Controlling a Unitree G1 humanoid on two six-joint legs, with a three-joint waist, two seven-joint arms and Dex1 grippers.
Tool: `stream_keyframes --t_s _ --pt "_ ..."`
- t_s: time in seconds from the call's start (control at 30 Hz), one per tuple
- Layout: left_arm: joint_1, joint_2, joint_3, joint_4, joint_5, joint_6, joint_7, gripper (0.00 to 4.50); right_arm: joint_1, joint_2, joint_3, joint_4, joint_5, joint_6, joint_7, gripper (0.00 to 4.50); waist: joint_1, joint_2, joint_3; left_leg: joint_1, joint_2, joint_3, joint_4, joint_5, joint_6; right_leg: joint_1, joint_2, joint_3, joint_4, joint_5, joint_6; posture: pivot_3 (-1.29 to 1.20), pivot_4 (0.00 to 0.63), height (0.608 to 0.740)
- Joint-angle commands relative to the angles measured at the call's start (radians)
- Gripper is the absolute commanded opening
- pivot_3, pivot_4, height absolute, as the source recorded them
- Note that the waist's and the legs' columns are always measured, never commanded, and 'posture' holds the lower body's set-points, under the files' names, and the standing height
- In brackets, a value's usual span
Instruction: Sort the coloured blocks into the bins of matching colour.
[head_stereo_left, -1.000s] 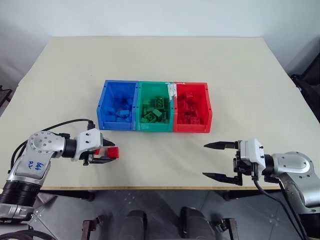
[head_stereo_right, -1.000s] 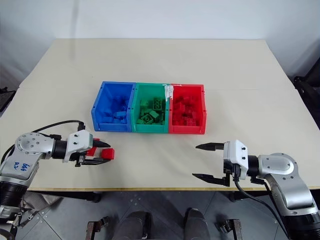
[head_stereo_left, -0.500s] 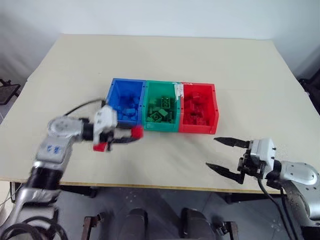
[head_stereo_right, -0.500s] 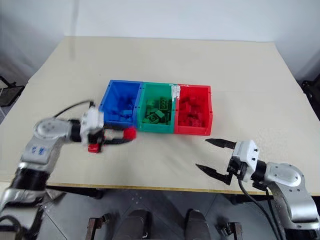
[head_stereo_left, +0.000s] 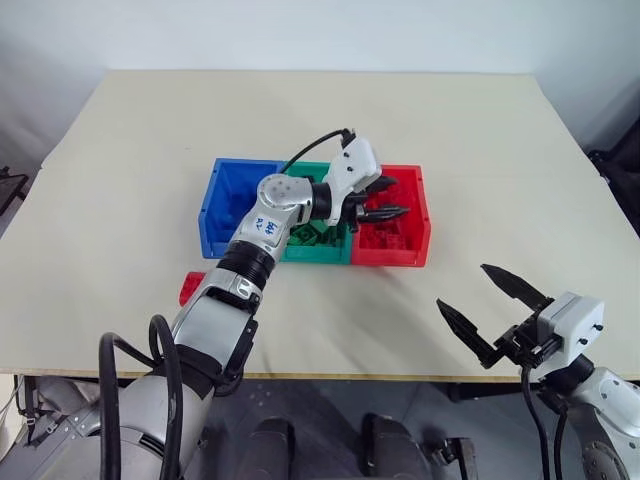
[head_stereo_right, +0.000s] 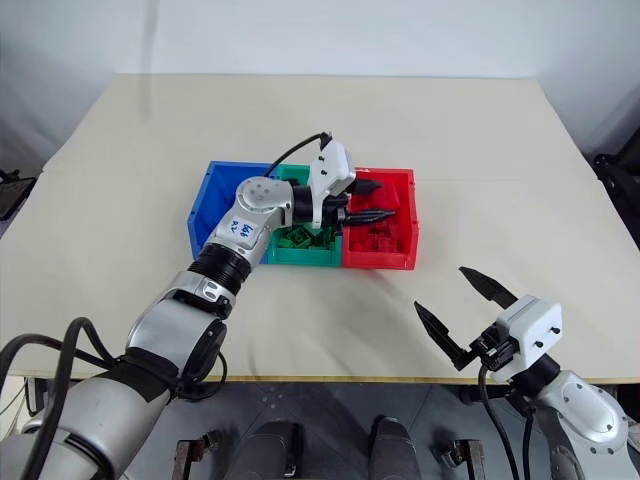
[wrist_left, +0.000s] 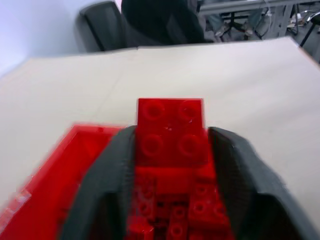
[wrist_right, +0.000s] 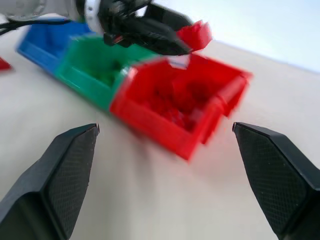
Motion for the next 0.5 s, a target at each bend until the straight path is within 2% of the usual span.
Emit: stream_keyframes --t_s 0.03,0.1,0.13,0.3,0.4,0.43,0.5 --pt "-0.006 0.010 0.024 -0.024 0.000 -0.066 -0.042 3.70 -0.016 -0.005 0.009 -0.046 0.001 -0.018 -0.007 4.50 0.000 0.000 0.000 0.000 0.000 0.000 0.000 0.000 0.000 0.000 0.000 0.000 0.000 0.000 0.000 0.00 0.150 0.740" --pt "0.020 0.033 0.028 -0.067 0.002 -0.088 -0.053 4.37 -0.044 -0.017 0.023 -0.032 0.007 -0.014 0.004 4.50 -0.001 0.000 0.000 0.000 0.000 0.000 0.001 0.000 0.000 0.000 0.000 0.000 0.000 0.000 0.000 0.00 0.150 0.740" --pt "0.045 0.058 0.034 -0.111 -0.005 -0.102 -0.069 4.47 -0.070 -0.028 0.036 -0.015 0.008 -0.010 0.019 4.50 -0.001 0.000 0.000 0.000 0.000 0.000 0.001 0.000 0.000 0.000 0.000 0.000 0.000 0.000 0.000 0.00 0.150 0.740" --pt "0.226 0.209 0.094 -0.439 -0.079 -0.013 -0.128 4.47 -0.207 -0.094 0.115 0.075 0.035 0.011 0.137 4.50 -0.013 0.001 0.000 0.001 0.001 0.000 0.000 0.000 0.000 0.000 0.000 0.001 0.002 0.000 -0.001 0.00 0.150 0.740" --pt "0.320 0.288 0.140 -0.582 -0.065 0.002 -0.058 4.47 -0.273 -0.130 0.161 0.130 0.039 0.012 0.213 4.50 -0.015 0.001 0.000 0.001 0.001 0.000 0.001 0.000 0.000 0.000 0.000 0.001 0.002 0.000 -0.001 0.00 0.150 0.740" --pt "0.417 0.346 0.212 -0.676 -0.100 0.024 -0.042 4.47 -0.336 -0.147 0.204 0.176 0.033 0.006 0.276 4.50 -0.011 0.001 0.000 0.001 0.001 0.000 0.001 0.000 0.000 0.000 0.000 0.001 0.002 0.000 -0.001 0.00 0.150 0.740" --pt "0.603 0.442 0.333 -0.846 -0.162 0.069 -0.034 4.47 -0.442 -0.160 0.266 0.242 0.044 0.011 0.369 4.50 -0.036 0.001 0.000 0.002 0.001 0.000 0.002 0.000 0.000 0.001 0.000 0.001 0.002 0.000 -0.001 0.00 0.150 0.740"
